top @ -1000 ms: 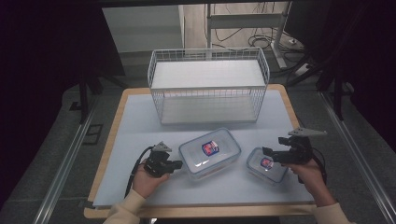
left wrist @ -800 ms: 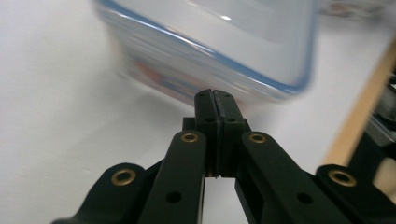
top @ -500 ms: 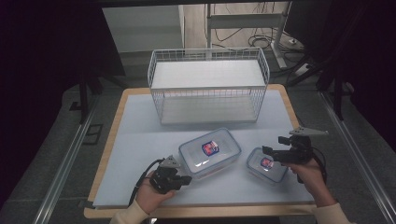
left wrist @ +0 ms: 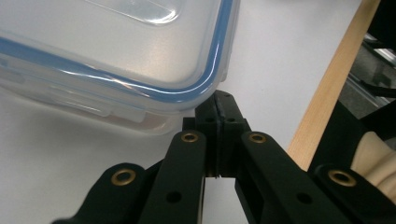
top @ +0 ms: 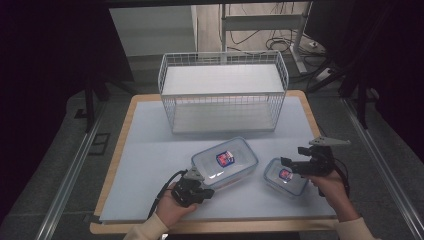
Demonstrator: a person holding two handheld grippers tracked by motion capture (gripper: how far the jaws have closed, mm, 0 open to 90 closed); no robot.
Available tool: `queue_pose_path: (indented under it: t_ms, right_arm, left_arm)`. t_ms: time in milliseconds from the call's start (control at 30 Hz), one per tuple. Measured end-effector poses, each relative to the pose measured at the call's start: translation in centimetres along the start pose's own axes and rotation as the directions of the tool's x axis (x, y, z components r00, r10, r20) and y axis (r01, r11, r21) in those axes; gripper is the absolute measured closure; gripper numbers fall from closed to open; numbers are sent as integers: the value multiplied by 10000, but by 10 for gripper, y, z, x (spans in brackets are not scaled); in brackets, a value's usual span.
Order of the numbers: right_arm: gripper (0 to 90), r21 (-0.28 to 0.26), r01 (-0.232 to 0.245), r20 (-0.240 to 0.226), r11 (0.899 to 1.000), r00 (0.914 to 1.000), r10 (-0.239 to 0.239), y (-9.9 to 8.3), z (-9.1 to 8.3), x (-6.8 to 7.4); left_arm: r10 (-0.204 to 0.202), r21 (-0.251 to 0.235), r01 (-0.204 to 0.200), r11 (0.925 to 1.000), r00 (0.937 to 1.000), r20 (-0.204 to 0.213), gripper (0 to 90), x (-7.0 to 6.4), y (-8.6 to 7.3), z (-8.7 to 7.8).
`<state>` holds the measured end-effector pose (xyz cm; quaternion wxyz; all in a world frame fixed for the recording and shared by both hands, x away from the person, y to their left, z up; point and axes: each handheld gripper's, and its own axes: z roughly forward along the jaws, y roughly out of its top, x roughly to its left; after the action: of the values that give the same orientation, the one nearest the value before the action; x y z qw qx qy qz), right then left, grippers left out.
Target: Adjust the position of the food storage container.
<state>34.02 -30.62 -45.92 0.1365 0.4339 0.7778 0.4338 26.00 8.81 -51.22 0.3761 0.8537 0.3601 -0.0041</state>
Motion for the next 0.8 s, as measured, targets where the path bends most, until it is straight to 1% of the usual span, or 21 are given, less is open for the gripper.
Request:
queue_pose_path:
  t_ms: [133,233,300,400,433,467,500,533,567,600,667,733,767,800]
  right_arm:
    - [117,-15,-7,0,10000,10000,7,0,0,0]
    - [117,-14,33,7,10000,10000,-33,0,0,0]
    - [117,-5,39,3,10000,10000,-39,0,0,0]
    - [117,13,36,13,10000,10000,-36,0,0,0]
    - [117,13,36,13,10000,10000,-36,0,0,0]
    - [117,29,2,12,10000,10000,-2,0,1,0]
    - [117,32,4,10,10000,10000,-4,0,1,0]
    - [117,31,8,5,10000,10000,-8,0,1,0]
    - [118,27,24,12,10000,10000,-24,0,1,0]
    - [117,22,25,7,10000,10000,-25,0,0,0]
    - [118,17,25,6,10000,10000,-25,0,0,0]
    - [117,1,34,15,10000,10000,-34,0,0,0]
    - [117,-29,-15,5,10000,10000,15,0,0,0]
    - [117,-139,-141,-41,9998,9999,140,0,0,-1]
  left_arm:
    - [27,27,-27,10000,10000,-15,900,1,1,0]
    - [-66,-17,66,10000,10000,-33,900,5,2,0]
    - [-224,-107,223,9997,9997,-57,900,12,3,-1]
    - [-331,-165,329,9993,9994,-100,900,19,4,-3]
    - [-331,-165,329,9993,9994,-100,900,19,4,-3]
    - [-424,-211,421,9989,9990,-136,900,23,6,-3]
    - [-424,-211,421,9989,9990,-136,900,23,6,-3]
    - [-518,-248,515,9984,9986,-104,900,28,7,-3]
    - [-518,-248,515,9984,9986,-104,900,28,7,-3]
    - [-572,-253,568,9981,9982,-150,900,31,7,-2]
    - [-578,-228,574,9981,9982,-187,900,33,8,-2]
    - [-570,-210,563,9982,9978,-344,900,36,10,-3]
    - [-538,-180,531,9984,9977,-404,900,38,11,-3]
    - [-601,-225,591,9980,9972,-454,900,39,11,-3]
